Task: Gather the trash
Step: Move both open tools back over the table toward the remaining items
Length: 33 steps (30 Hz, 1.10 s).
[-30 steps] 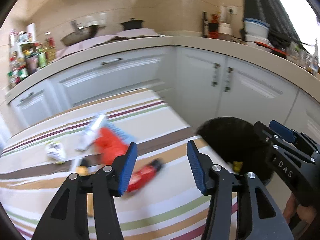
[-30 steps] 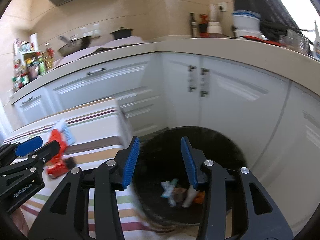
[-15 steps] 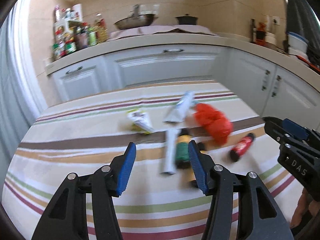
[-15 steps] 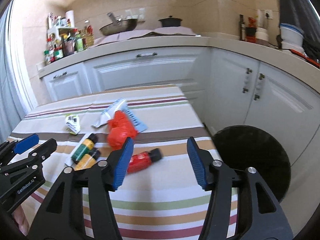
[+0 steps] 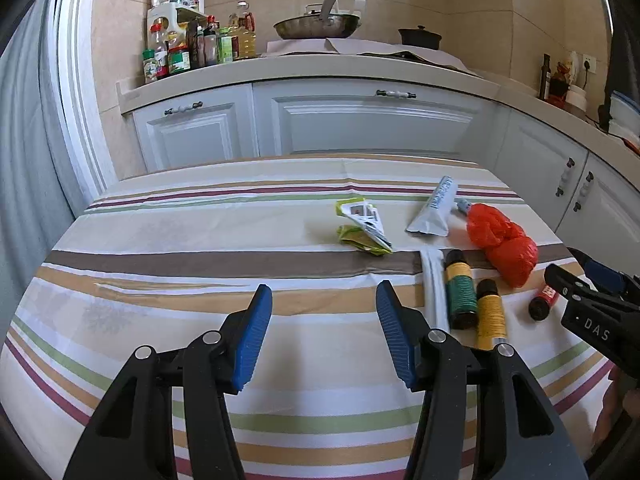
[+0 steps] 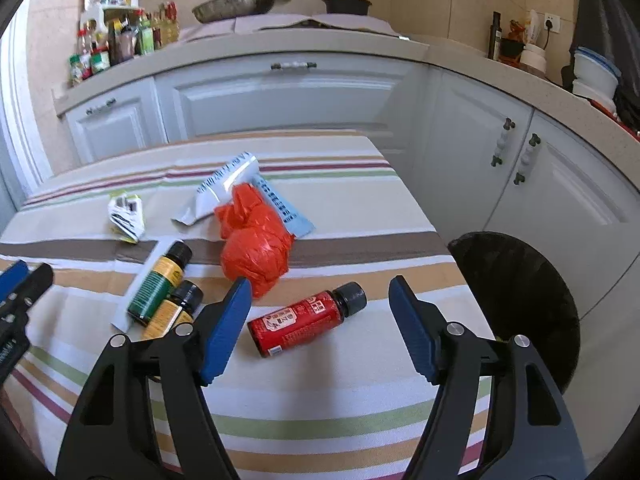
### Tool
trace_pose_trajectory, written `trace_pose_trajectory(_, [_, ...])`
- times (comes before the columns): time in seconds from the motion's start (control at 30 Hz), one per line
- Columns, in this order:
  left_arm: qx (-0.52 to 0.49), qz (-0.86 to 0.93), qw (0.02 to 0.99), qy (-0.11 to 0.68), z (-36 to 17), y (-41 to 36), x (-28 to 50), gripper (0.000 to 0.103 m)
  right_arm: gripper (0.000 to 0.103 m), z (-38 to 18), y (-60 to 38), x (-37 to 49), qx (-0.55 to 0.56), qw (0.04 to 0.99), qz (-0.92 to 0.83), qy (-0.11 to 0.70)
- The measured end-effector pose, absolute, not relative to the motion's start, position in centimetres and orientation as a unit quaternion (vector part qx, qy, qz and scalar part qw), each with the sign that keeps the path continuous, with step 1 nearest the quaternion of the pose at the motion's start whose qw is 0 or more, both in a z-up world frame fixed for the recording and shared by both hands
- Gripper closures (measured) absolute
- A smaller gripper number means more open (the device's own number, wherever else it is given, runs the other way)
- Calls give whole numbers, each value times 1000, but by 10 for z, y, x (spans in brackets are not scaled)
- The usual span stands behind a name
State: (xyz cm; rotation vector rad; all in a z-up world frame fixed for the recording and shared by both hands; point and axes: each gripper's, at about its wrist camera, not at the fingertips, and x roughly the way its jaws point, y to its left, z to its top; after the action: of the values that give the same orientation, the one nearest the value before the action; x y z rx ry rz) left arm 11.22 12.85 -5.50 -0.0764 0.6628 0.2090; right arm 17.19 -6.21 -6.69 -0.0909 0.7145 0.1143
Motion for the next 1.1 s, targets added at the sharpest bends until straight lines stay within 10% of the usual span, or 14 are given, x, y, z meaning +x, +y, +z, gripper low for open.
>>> trace_pose_trajectory(1.1, [-72,87,938,329,-59,167,113,47,28,-74,-49,187,-27,918,16,395])
